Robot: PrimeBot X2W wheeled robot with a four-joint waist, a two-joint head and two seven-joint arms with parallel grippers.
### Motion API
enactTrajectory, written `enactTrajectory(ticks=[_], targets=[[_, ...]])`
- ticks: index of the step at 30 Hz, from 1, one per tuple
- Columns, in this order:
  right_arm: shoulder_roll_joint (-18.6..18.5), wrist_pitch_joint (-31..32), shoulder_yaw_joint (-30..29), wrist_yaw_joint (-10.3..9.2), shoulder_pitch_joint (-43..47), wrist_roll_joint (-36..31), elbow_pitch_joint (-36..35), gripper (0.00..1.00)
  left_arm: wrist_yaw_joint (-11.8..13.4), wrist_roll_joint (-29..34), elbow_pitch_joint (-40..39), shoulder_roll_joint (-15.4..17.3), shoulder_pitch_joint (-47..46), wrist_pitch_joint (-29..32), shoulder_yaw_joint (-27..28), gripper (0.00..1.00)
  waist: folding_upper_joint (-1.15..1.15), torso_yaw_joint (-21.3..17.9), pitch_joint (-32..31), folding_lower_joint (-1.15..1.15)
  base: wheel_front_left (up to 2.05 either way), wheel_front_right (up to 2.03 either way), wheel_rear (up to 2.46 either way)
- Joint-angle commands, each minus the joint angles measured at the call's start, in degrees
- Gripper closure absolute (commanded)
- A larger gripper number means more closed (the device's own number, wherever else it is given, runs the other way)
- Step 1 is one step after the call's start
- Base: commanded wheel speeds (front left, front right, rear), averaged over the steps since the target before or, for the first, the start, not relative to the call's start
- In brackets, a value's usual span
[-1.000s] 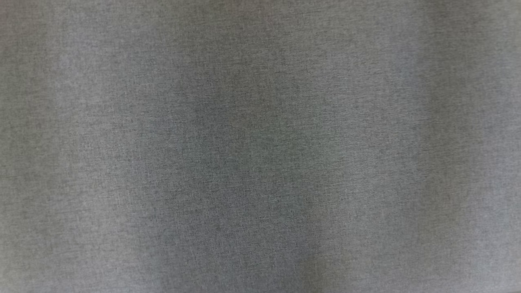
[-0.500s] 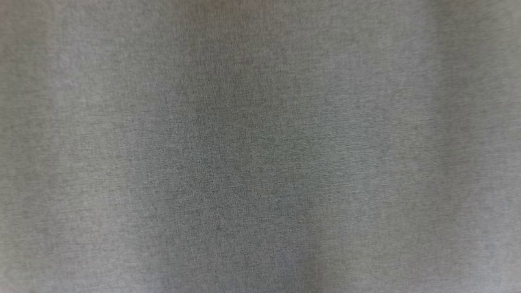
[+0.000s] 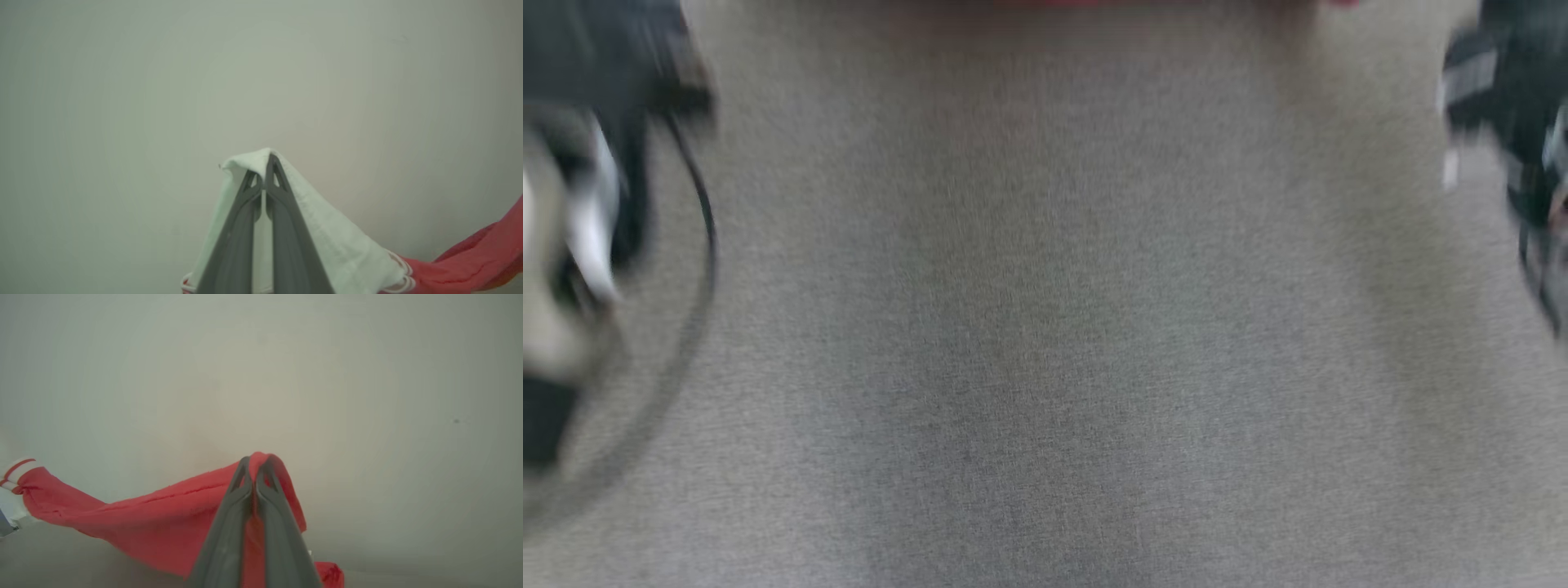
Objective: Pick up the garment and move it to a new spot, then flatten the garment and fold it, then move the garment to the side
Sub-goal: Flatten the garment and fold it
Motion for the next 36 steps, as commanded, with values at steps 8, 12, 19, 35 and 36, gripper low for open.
enactTrajectory(ticks=[8, 12, 19, 35, 36], targets=[[1.7, 2.7, -9.0, -0.14, 24.5, -1.1, -9.1, 1.0, 11.7, -4.0, -19.8, 2.0, 31.0, -0.3, 6.6, 1.0, 0.01, -0.2, -7.6, 0.02, 0.0, 0.0, 0.0], [4.3, 5.1, -12.8, -0.14, 34.0, -2.3, -12.4, 1.0, 13.3, -3.3, -24.9, 0.1, 43.4, -0.3, 9.2, 1.0, 0.01, -0.3, -8.7, 0.02, 0.0, 0.0, 0.0], [8.7, 7.8, -17.4, -0.14, 47.6, -4.7, -14.0, 1.0, 11.3, -1.5, -24.9, -7.4, 59.0, -0.3, 11.4, 1.0, 0.01, 0.4, -10.7, 0.02, 0.0, 0.0, 0.0], [8.7, 10.0, -25.7, -0.15, 62.5, -9.4, -8.2, 1.0, 1.5, 1.6, -16.4, -17.7, 74.0, -0.3, 11.4, 1.0, 0.01, 1.7, -16.0, 0.02, 0.0, 0.0, 0.0], [8.7, 10.1, -26.3, -0.15, 63.3, -9.3, -8.1, 1.0, 0.9, 1.6, -15.9, -17.9, 74.2, -0.3, 11.0, 1.0, 0.01, 1.9, -16.3, 0.02, 0.0, 0.0, 0.0]])
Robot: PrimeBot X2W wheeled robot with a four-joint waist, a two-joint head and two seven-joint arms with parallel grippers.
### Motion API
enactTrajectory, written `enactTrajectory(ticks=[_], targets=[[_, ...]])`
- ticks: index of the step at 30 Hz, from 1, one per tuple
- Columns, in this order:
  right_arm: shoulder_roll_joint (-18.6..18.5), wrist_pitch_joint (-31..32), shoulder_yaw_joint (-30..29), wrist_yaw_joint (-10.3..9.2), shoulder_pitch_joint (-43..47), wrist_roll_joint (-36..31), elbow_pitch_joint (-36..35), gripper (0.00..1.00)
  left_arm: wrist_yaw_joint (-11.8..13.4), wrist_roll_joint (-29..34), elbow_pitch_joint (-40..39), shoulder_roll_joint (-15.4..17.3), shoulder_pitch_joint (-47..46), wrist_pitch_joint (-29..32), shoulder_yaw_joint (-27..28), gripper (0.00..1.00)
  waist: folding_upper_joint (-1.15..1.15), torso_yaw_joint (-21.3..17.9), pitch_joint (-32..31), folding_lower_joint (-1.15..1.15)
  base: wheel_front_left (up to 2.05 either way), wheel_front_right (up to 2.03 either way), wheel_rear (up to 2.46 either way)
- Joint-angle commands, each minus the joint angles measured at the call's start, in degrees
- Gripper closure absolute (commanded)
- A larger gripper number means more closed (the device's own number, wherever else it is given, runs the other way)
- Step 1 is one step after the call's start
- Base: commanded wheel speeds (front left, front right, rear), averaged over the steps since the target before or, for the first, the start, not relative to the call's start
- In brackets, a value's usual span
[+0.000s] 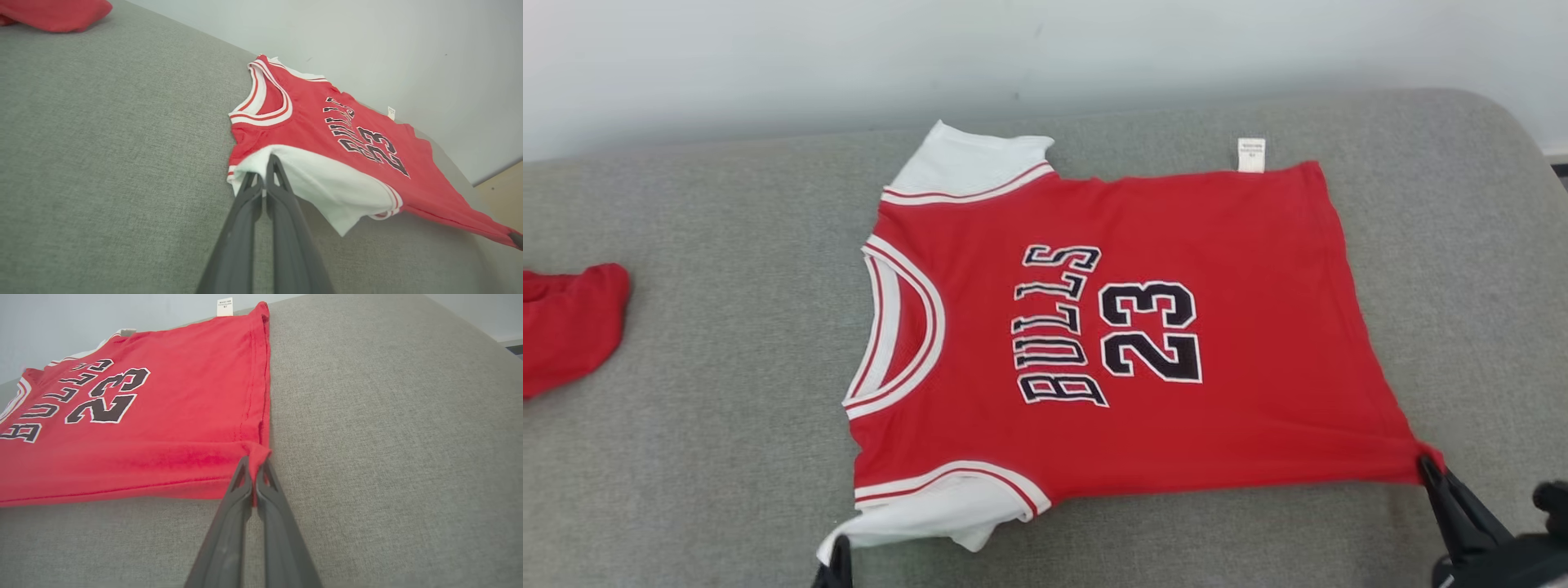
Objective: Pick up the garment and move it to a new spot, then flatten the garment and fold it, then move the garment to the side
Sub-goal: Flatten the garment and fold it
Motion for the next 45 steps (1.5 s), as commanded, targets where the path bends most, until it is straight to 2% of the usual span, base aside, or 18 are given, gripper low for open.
enactTrajectory(ticks=[1, 5, 11, 18, 24, 34, 41, 42, 43, 44, 45], targets=[[0.0, 0.2, -1.3, -0.16, 1.8, 0.4, 0.1, 1.0, -0.7, 0.3, 0.8, -0.3, 1.0, -0.2, -0.4, 1.0, 0.0, 0.8, -0.8, 0.01, 0.0, 0.0, 0.0], [0.6, 0.2, -2.5, -0.16, 3.4, 0.7, -0.1, 1.0, -1.4, 0.3, 1.3, -0.5, 0.9, -0.2, -0.7, 1.0, 0.0, 1.0, -0.9, 0.01, 0.0, 0.0, 0.0], [3.1, 1.1, -0.8, -0.16, 1.4, 1.3, -1.6, 1.0, -3.9, 3.2, 2.1, 1.6, -5.4, 1.7, -2.9, 1.0, 0.0, 0.3, -0.7, 0.01, 0.0, 0.0, 0.0], [3.6, 2.6, 1.6, -0.15, -4.8, 1.8, -0.9, 1.0, -6.3, 5.3, 3.4, 5.0, -14.7, 6.0, -3.3, 1.0, 0.0, -1.8, -0.1, 0.01, 0.0, 0.0, 0.0], [3.6, 4.3, 2.5, -0.15, -11.8, 3.5, 2.5, 1.0, -9.1, 6.4, 7.9, 6.9, -23.2, 8.8, -3.8, 1.0, 0.0, -2.6, 1.7, 0.01, 0.0, 0.0, 0.0], [4.1, 2.8, 5.2, -0.15, -24.2, 3.1, 12.1, 1.0, -13.8, 7.5, 21.1, 6.2, -38.2, 9.6, -5.1, 1.0, 0.0, -3.1, 5.4, 0.01, 0.0, 0.0, 0.0], [4.3, 0.2, 8.5, -0.15, -30.6, 3.6, 19.3, 1.0, -15.6, 8.5, 30.9, 4.6, -45.0, 8.4, -7.0, 1.0, 0.0, -3.0, 7.3, 0.01, 0.0, 0.0, 0.0], [3.9, -0.7, 8.9, -0.15, -31.2, 3.3, 20.1, 0.76, -15.6, 8.8, 32.3, 4.5, -45.6, 7.9, -7.1, 1.0, 0.0, -2.9, 7.4, 0.01, 0.0, 0.0, 0.0], [3.6, -1.3, 9.6, -0.15, -31.6, 2.7, 20.8, 0.27, -15.5, 9.3, 33.2, 4.3, -46.3, 7.1, -7.1, 0.75, 0.0, -2.9, 7.4, 0.01, 0.0, 0.0, 0.0], [3.7, -2.0, 10.1, -0.15, -31.8, 3.0, 21.4, 0.0, -15.3, 9.5, 34.2, 4.0, -46.6, 6.2, -7.2, 0.02, 0.0, -2.9, 7.3, 0.01, 0.0, 0.0, 0.0], [3.7, -2.6, 10.4, -0.15, -31.9, 3.3, 22.0, 0.0, -15.4, 9.6, 35.0, 3.7, -46.7, 5.5, -7.3, 0.0, 0.0, -2.9, 7.2, 0.01, 0.0, 0.0, 0.0]])
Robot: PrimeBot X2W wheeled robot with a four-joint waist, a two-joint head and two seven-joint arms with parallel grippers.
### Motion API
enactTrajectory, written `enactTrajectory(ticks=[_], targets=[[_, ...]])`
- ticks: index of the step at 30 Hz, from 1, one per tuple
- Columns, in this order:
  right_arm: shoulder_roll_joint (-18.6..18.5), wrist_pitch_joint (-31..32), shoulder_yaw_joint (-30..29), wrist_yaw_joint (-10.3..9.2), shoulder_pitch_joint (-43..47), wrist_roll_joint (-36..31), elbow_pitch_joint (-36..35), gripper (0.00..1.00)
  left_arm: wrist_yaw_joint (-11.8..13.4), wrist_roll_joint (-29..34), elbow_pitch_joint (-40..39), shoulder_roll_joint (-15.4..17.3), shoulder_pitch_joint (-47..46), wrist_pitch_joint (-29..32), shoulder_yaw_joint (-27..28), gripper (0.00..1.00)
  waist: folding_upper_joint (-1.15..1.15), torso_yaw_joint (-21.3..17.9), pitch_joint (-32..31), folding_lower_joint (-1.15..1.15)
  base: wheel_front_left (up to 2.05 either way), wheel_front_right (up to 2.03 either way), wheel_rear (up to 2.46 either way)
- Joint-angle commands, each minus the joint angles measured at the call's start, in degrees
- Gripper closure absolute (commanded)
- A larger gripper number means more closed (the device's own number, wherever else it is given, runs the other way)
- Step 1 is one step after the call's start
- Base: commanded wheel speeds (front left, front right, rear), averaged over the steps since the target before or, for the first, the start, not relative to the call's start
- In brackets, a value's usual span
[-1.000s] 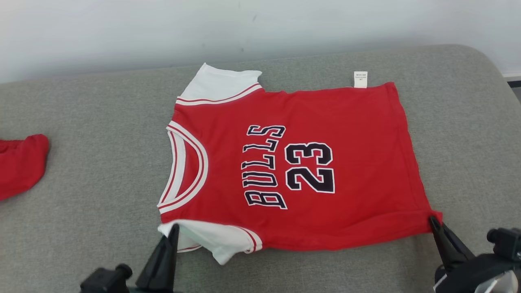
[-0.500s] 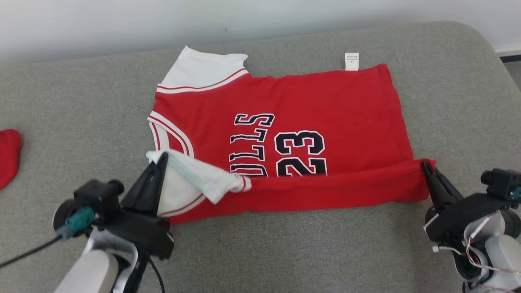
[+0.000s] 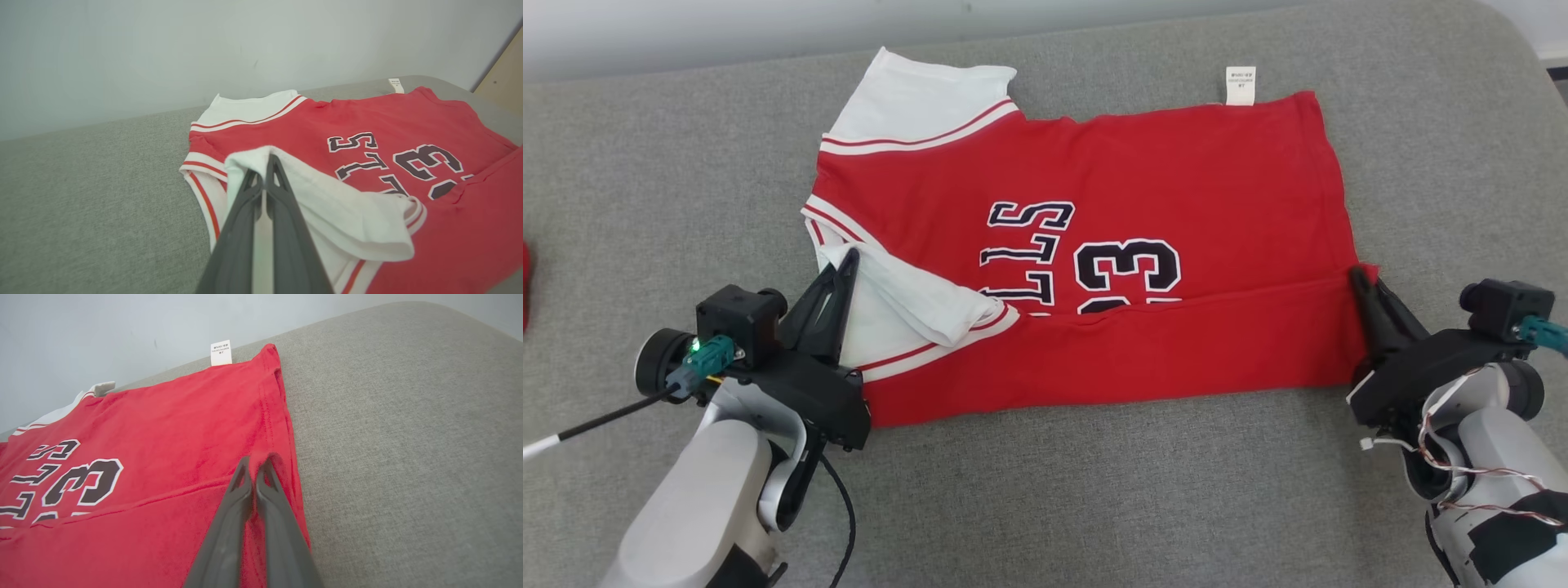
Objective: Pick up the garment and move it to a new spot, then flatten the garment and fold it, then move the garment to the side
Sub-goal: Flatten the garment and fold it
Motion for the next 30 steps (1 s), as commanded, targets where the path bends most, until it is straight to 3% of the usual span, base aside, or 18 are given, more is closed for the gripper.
enactTrajectory(ticks=[1, 11, 20, 30], targets=[[-0.5, -1.2, 1.0, -0.14, -0.2, -0.6, 0.6, 0.0, 0.0, 0.6, 1.1, -0.6, -0.3, -1.2, -0.1, 0.0, -0.01, 0.0, -0.4, -0.02, 0.0, 0.0, 0.0], [-2.6, -6.1, 3.2, -0.14, 3.6, -1.5, 2.0, 0.0, 1.8, -0.8, -1.7, -1.0, 6.6, -5.8, 3.4, 0.0, -0.01, 0.3, -3.6, -0.02, 0.0, 0.0, 0.0], [-1.3, -7.4, 1.9, -0.14, 8.2, -0.5, 1.8, 0.0, 4.5, -0.9, -6.1, -0.9, 17.3, -6.1, 3.8, 0.0, -0.01, 0.9, -4.7, -0.02, 0.0, 0.0, 0.0], [-0.6, -8.2, 1.2, -0.14, 7.6, -2.9, 4.4, 0.0, 6.0, -0.3, -2.6, -1.4, 18.8, -6.0, 3.0, 0.0, -0.01, 1.1, -4.1, -0.02, 0.0, 0.0, 0.0]])
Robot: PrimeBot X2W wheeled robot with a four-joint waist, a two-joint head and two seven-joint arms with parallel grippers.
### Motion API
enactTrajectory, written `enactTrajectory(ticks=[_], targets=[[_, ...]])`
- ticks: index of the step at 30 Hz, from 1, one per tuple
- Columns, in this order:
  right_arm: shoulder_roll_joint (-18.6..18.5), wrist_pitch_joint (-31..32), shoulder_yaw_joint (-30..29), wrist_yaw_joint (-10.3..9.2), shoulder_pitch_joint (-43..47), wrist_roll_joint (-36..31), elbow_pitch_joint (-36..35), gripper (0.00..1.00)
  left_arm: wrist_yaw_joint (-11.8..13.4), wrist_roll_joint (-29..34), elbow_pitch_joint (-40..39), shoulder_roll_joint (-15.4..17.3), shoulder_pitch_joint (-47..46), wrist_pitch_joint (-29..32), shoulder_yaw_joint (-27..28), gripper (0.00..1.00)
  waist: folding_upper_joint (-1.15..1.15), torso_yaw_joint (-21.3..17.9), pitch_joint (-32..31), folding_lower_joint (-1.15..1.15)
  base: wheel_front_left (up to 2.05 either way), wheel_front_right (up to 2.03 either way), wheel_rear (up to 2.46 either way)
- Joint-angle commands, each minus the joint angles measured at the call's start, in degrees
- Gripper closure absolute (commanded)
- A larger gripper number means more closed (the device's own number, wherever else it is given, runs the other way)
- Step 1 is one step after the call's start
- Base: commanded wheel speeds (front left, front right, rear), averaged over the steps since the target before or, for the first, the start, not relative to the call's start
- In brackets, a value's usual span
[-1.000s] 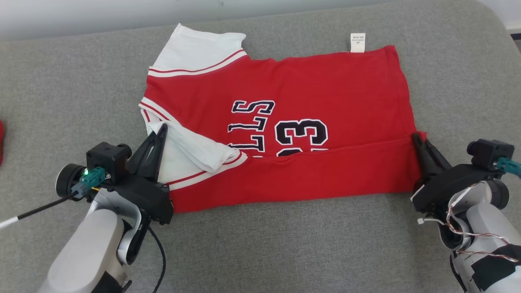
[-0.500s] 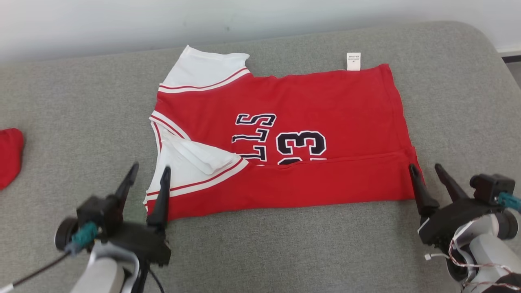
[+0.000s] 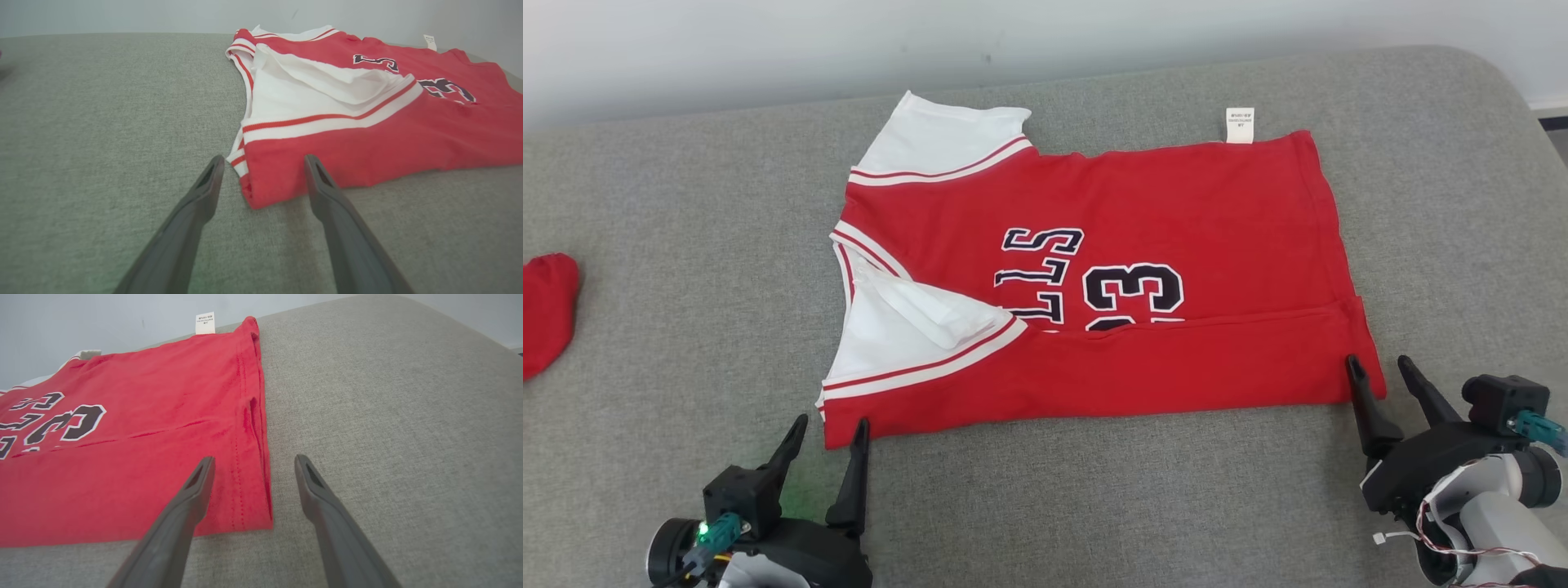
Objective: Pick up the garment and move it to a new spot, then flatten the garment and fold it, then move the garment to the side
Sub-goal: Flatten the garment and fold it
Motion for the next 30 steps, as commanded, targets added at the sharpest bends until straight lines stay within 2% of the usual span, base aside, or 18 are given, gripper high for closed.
enactTrajectory(ticks=[1, 6, 7, 8, 9, 19, 30], targets=[[0.6, -0.3, 0.1, -0.14, -0.7, -1.0, 0.9, 0.0, -0.1, 0.0, 1.2, -0.3, -1.0, -0.1, 0.1, 0.0, 0.0, 0.0, 0.3, 0.0, 0.0, 0.0, 0.0], [1.9, -0.3, 0.6, -0.14, -1.7, -2.3, 3.4, 0.0, -1.5, -0.7, 4.2, -1.5, -2.7, 0.2, -0.6, 0.0, 0.0, -0.2, 0.7, 0.0, 0.0, 0.0, 0.0], [2.2, 0.0, 0.7, -0.14, -1.8, -2.2, 4.1, 0.07, -1.9, -1.2, 5.2, -1.8, -2.6, 0.5, -0.7, 0.33, 0.0, -0.2, 0.7, 0.0, 0.0, 0.0, 0.0], [2.6, 0.1, 0.8, -0.14, -2.0, -2.1, 4.6, 0.82, -2.0, -1.2, 6.2, -1.9, -2.8, 0.7, -0.9, 0.87, 0.0, -0.2, 0.7, 0.0, 0.0, 0.0, 0.0], [2.9, 0.0, 0.9, -0.14, -2.1, -2.0, 5.1, 1.0, -2.3, -1.3, 6.9, -2.2, -3.2, 0.6, -0.9, 1.0, 0.0, -0.1, 0.6, 0.0, 0.0, 0.0, 0.0], [2.8, -2.1, 1.5, -0.14, -0.6, -0.3, 6.6, 1.0, -3.4, -1.4, 9.5, -3.9, -2.1, -0.3, 0.3, 1.0, 0.0, 1.8, -2.6, 0.0, 0.0, 0.0, 0.0], [3.1, -2.1, -0.9, -0.14, 8.8, 1.3, -0.3, 1.0, -0.8, -1.2, 1.0, -5.2, 8.5, -0.4, 4.0, 1.0, 0.0, 4.9, -6.8, 0.0, 0.0, 0.0, 0.0]])
